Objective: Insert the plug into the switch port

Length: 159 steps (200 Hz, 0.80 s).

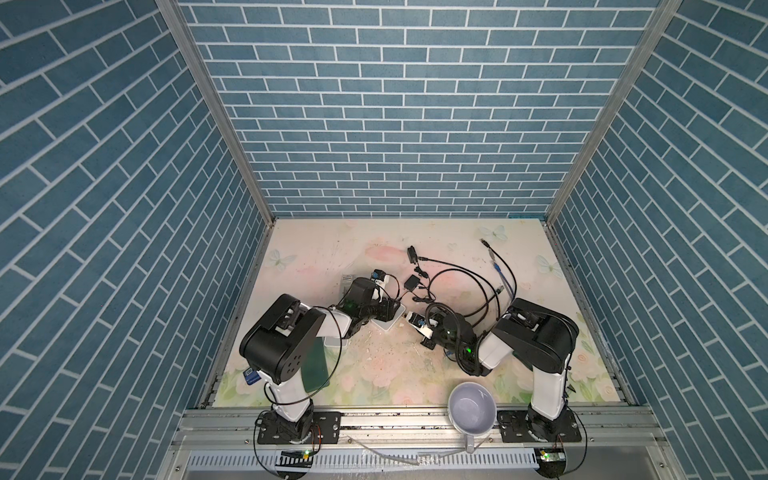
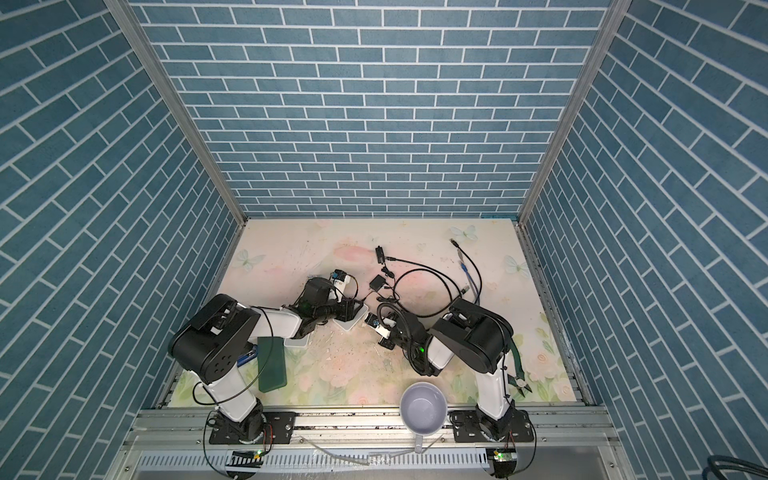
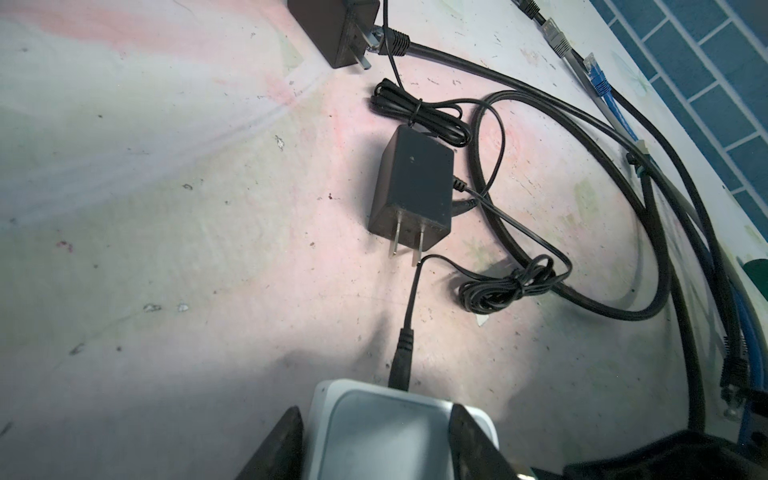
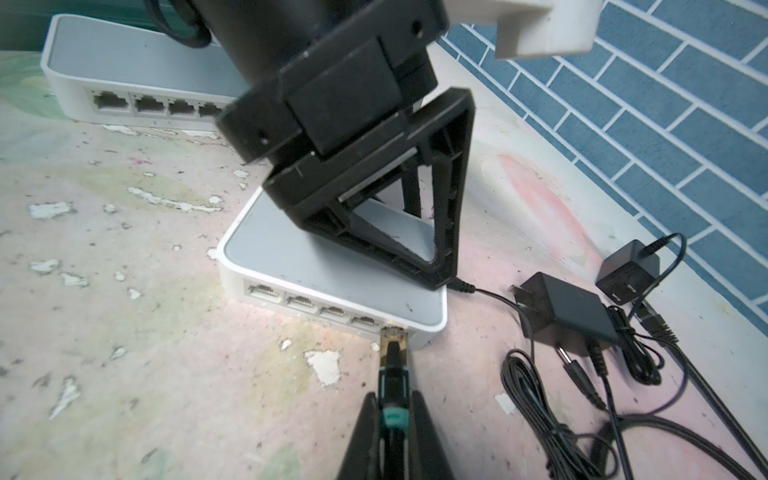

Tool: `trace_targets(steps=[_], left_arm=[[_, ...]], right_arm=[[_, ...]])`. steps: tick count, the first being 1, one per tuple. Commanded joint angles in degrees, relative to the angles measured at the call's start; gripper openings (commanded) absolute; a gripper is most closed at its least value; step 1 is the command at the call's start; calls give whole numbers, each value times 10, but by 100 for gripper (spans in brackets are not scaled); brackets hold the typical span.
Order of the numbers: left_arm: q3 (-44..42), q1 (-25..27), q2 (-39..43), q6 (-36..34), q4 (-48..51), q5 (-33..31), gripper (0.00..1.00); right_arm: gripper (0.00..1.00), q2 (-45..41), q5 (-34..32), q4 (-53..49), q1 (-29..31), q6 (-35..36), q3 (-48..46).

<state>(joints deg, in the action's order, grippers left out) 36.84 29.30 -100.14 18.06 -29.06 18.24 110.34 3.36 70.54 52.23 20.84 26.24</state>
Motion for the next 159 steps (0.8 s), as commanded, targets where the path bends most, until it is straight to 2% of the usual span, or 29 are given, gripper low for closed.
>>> trace_targets(steps=[1, 35, 56, 88, 92, 96, 159], left_arm=[[-5, 46, -23, 12, 76, 116, 56], [-4, 46, -20, 13, 81, 104, 58], [0, 45, -18, 12, 87, 97, 62], [4, 45, -2, 7, 92, 70, 79], [6, 45, 2, 4, 95, 68, 96], [8, 45, 5, 1, 99, 64, 99], [52, 44, 110, -58, 232, -55, 100]], right_arm=[[0, -23, 21, 85, 17, -15, 8], [0, -42, 24, 20, 16, -28, -31], [0, -54, 29, -19, 16, -30, -46], [0, -54, 29, -30, 12, -46, -51], [0, -54, 28, -29, 11, -49, -51], [0, -53, 29, -28, 11, -52, -51], [0, -68, 28, -16, -3, -46, -74]])
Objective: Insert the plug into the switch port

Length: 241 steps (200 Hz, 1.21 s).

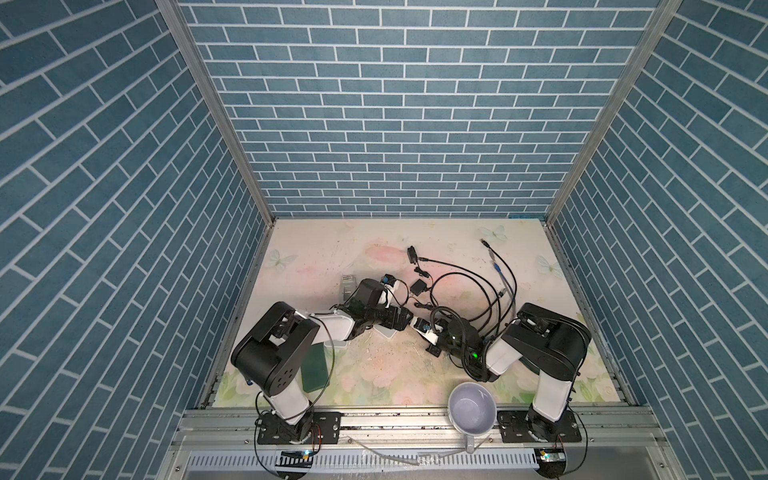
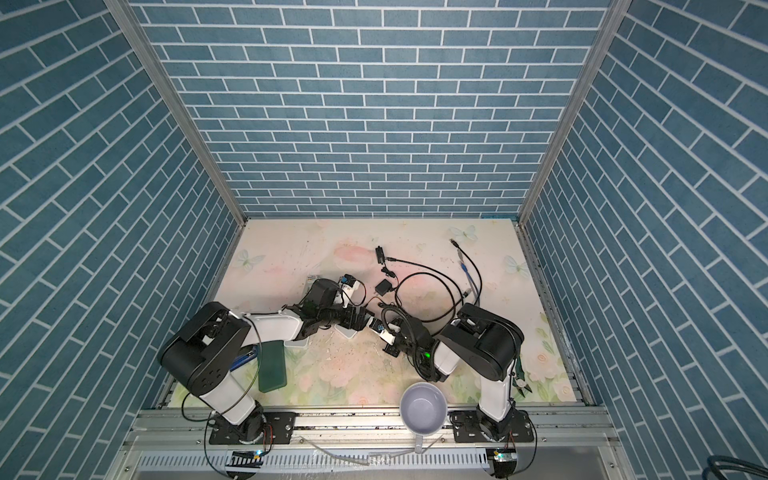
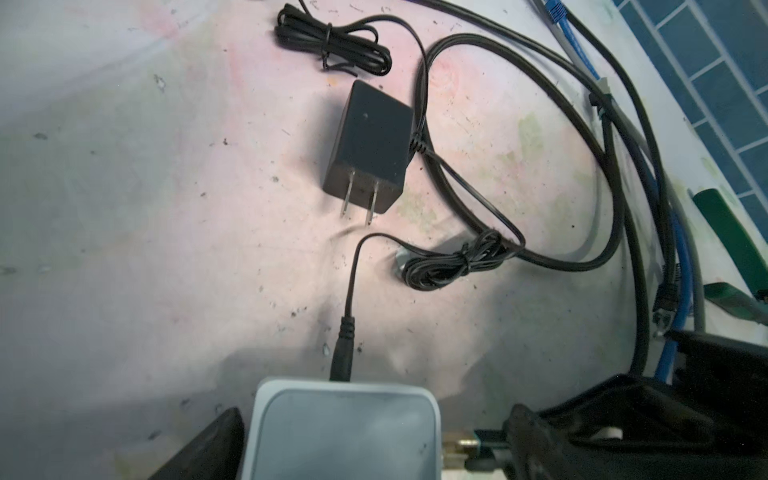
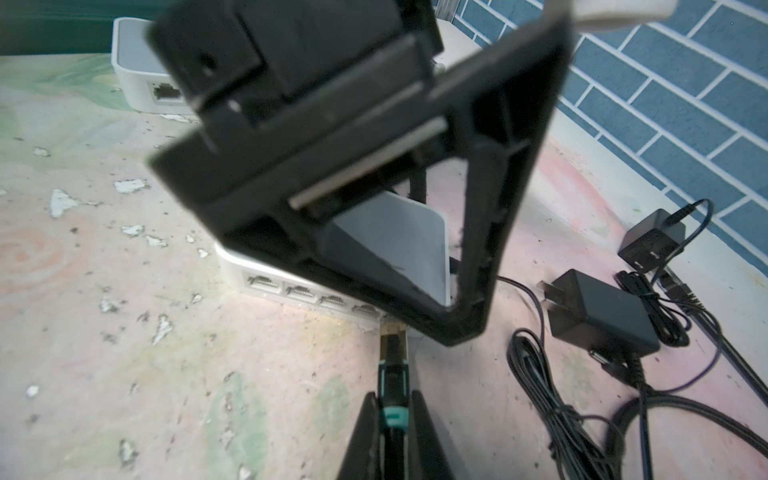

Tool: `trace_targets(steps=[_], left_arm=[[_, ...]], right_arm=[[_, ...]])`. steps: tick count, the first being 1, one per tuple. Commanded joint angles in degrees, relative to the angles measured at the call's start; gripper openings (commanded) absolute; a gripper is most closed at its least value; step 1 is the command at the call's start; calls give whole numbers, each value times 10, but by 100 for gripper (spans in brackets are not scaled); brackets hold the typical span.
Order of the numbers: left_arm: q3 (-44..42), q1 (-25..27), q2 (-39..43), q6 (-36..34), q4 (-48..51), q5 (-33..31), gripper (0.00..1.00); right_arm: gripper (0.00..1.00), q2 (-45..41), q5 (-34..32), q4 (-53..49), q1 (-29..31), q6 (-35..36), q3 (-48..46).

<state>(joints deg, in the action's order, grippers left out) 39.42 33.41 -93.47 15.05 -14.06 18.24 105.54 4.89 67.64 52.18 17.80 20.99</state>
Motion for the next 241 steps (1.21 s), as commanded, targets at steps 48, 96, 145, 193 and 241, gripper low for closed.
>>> trace_targets(steps=[48, 96, 145, 193, 241], left_arm=[[47, 1, 103, -12, 189, -144, 100], [40, 12, 138, -30, 297, -128, 99], [29, 55, 154, -17, 361, -142, 99], [39, 90, 107, -4, 351, -164, 100], [48, 93, 61, -13, 332, -195, 100]], right_arm=[[0, -25, 11, 61, -11, -7, -57], [0, -47, -29, 43, -21, -24, -46], [0, -122, -31, -133, -37, -44, 14], [0, -156, -23, -193, -47, -44, 34], [0, -167, -7, -193, -49, -42, 27]])
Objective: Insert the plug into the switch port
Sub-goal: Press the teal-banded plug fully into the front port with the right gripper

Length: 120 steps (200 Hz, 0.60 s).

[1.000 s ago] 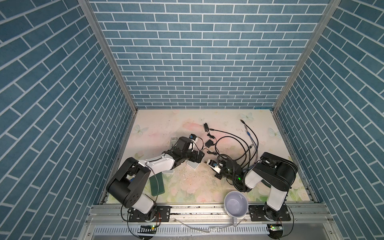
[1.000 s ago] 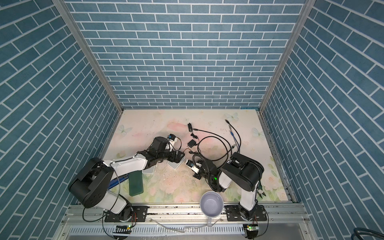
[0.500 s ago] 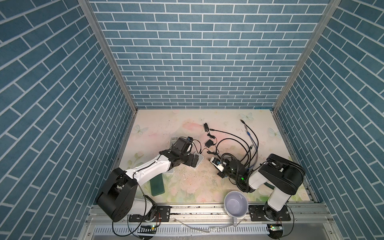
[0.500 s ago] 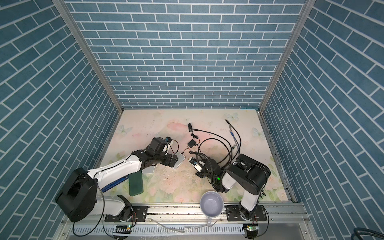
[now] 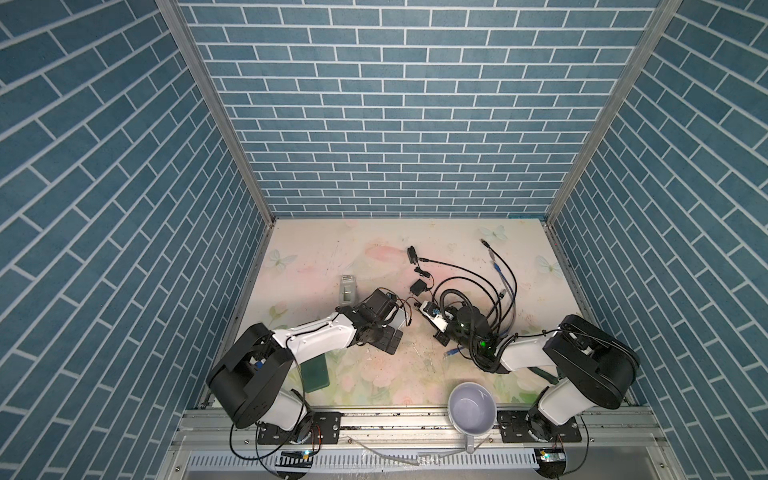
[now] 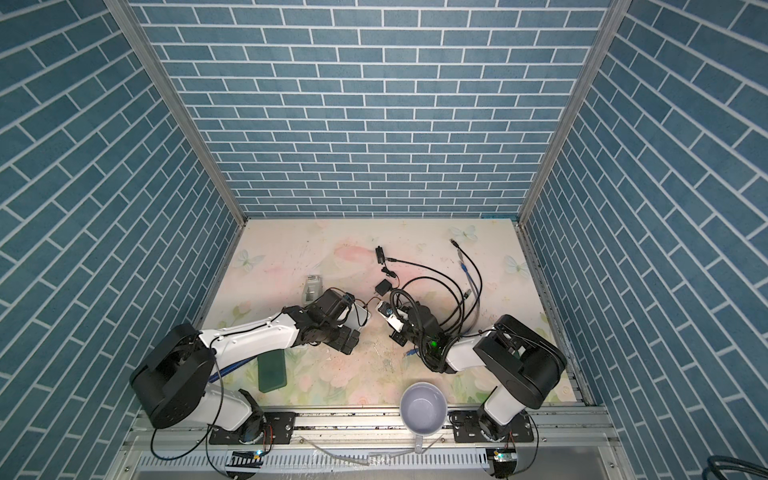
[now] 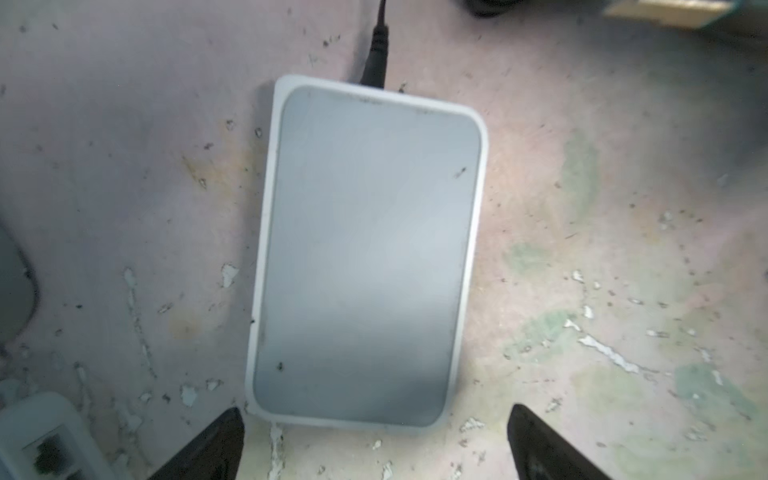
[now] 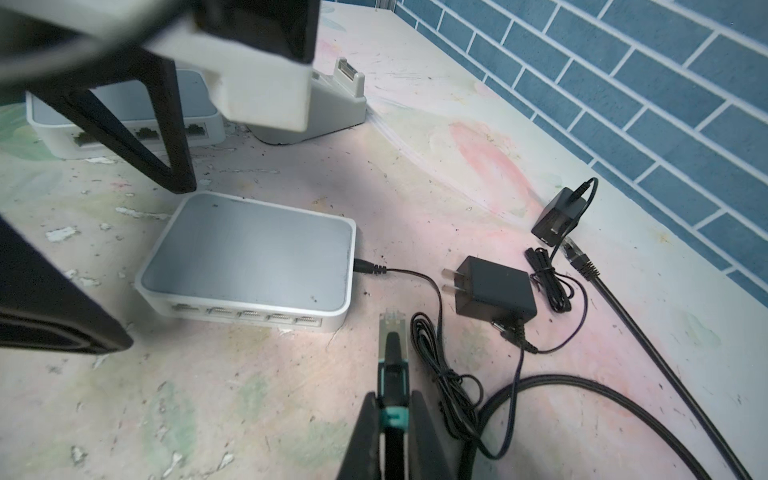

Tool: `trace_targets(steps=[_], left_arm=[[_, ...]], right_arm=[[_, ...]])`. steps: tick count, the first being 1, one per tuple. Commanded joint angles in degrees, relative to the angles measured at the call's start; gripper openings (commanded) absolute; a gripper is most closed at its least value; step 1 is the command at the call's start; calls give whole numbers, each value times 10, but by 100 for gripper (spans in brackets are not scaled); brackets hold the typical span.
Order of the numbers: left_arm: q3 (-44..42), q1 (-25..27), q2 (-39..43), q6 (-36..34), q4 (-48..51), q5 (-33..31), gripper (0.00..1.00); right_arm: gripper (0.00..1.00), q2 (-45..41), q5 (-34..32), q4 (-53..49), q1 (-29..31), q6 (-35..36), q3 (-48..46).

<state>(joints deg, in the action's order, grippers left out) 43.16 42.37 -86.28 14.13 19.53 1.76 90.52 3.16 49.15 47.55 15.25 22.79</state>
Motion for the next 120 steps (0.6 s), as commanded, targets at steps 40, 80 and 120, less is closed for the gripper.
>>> trace_targets(steps=[40, 80, 120], left_arm=[[22, 3, -20, -21, -13, -50, 100], [46, 2, -58, -42, -15, -32, 100], [42, 2, -74, -45, -19, -18, 95]], right_arm=[[0, -18, 15, -4, -3, -16, 5], [0, -11, 16, 3, -2, -19, 3], [0, -17, 15, 2, -3, -21, -1]])
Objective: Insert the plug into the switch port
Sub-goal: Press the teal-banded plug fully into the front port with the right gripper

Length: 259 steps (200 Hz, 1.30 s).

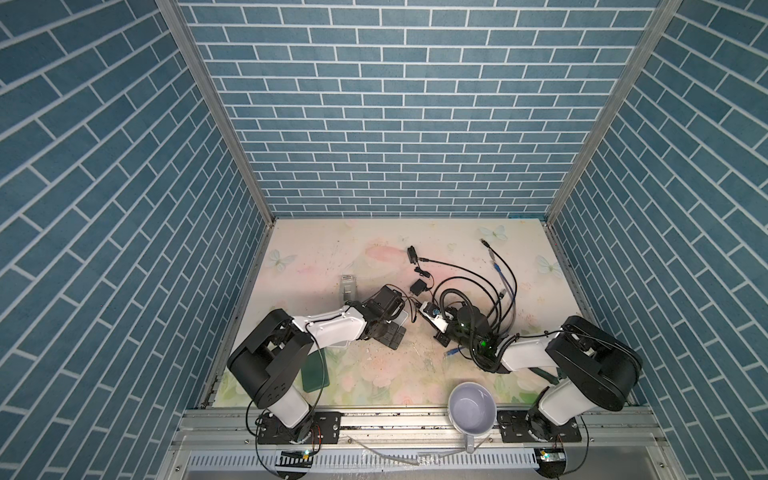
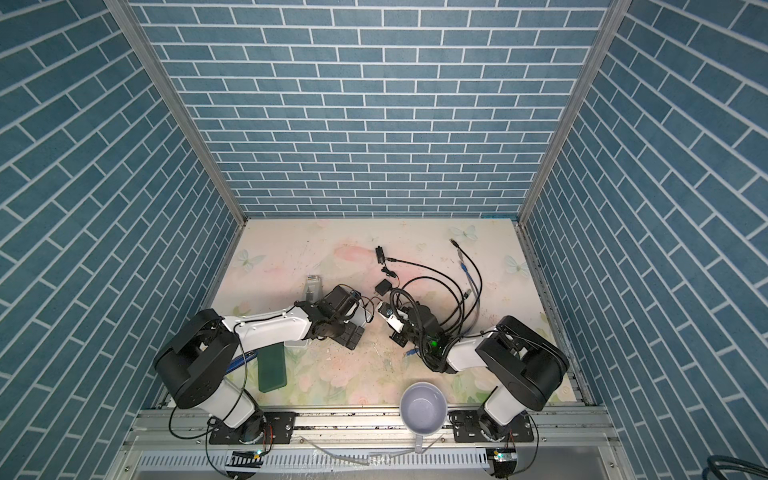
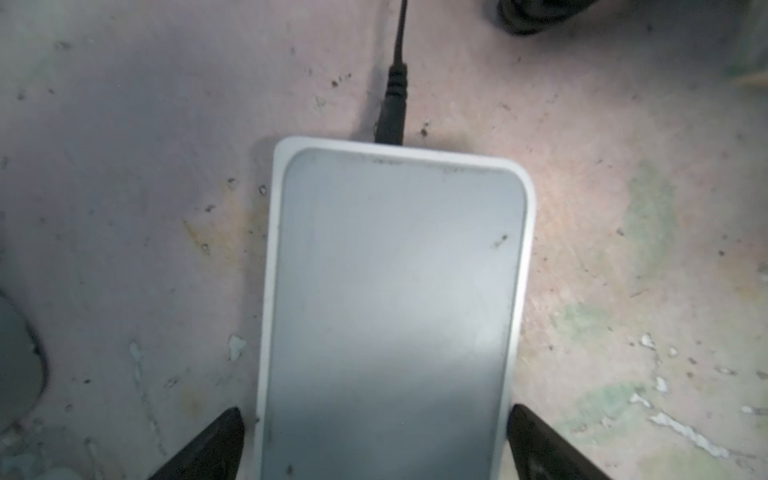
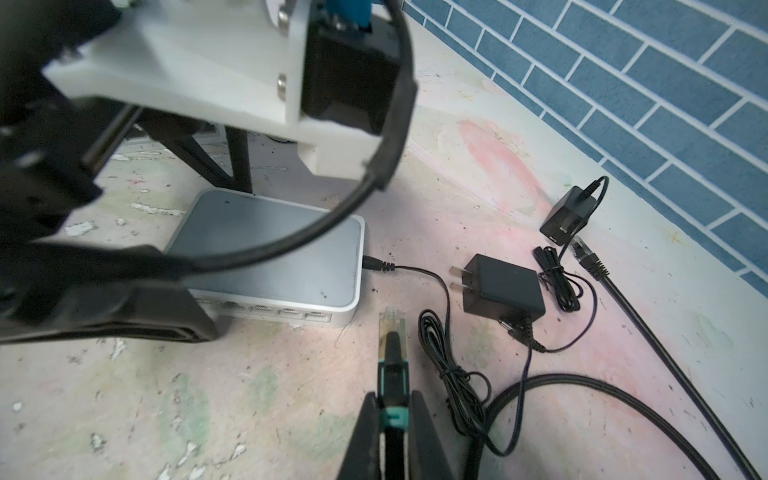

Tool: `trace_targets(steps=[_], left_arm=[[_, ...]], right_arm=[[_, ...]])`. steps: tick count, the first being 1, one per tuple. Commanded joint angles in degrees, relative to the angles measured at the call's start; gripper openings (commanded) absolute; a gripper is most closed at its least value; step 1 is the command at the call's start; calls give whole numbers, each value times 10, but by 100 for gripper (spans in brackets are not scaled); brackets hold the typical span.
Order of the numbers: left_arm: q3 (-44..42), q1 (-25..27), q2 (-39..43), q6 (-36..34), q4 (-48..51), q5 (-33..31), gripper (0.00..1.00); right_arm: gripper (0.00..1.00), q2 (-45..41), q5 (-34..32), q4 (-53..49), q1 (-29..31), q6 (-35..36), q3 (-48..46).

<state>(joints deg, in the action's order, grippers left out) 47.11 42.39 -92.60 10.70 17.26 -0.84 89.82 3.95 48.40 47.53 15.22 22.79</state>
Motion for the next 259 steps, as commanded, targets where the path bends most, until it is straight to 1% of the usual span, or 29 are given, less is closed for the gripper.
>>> trace_targets(steps=[1, 7, 23, 42, 57, 81, 116, 142, 165, 207, 232, 259], left_arm=[[1, 1, -11, -11, 3, 9, 95], [-1, 1, -12, -11, 1, 10, 93], [-6, 1, -13, -10, -4, 13, 87], [-11, 2, -15, -8, -12, 17, 71], [-17, 1, -15, -6, -19, 17, 64], [-23, 1, -7, -1, -32, 21, 56], [-31, 0, 35, 0, -52, 37, 55], [-33, -4, 74, 2, -60, 49, 55], [-35, -11, 96, 4, -62, 58, 54], [-36, -11, 108, 5, -63, 69, 53], [-40, -11, 113, 6, -65, 71, 53], [-44, -10, 119, 6, -68, 75, 52]], right_arm=[[0, -10, 7, 10, -2, -21, -1], [0, -12, 23, 8, -2, -21, -2], [0, -14, 30, 8, -2, -20, -3], [0, -19, 34, 9, -2, -20, -6], [0, -24, 39, 8, -2, -17, -11], [0, -34, 53, 13, -2, -7, -24], [0, -55, 89, 18, -2, 13, -47], [0, -74, 104, 28, -2, 27, -65], [0, -85, 114, 2, -2, 42, -62], [0, -92, 119, -13, -2, 46, -46], [0, -90, 113, 4, -2, 42, -44], [0, -85, 115, 0, -2, 37, -31]])
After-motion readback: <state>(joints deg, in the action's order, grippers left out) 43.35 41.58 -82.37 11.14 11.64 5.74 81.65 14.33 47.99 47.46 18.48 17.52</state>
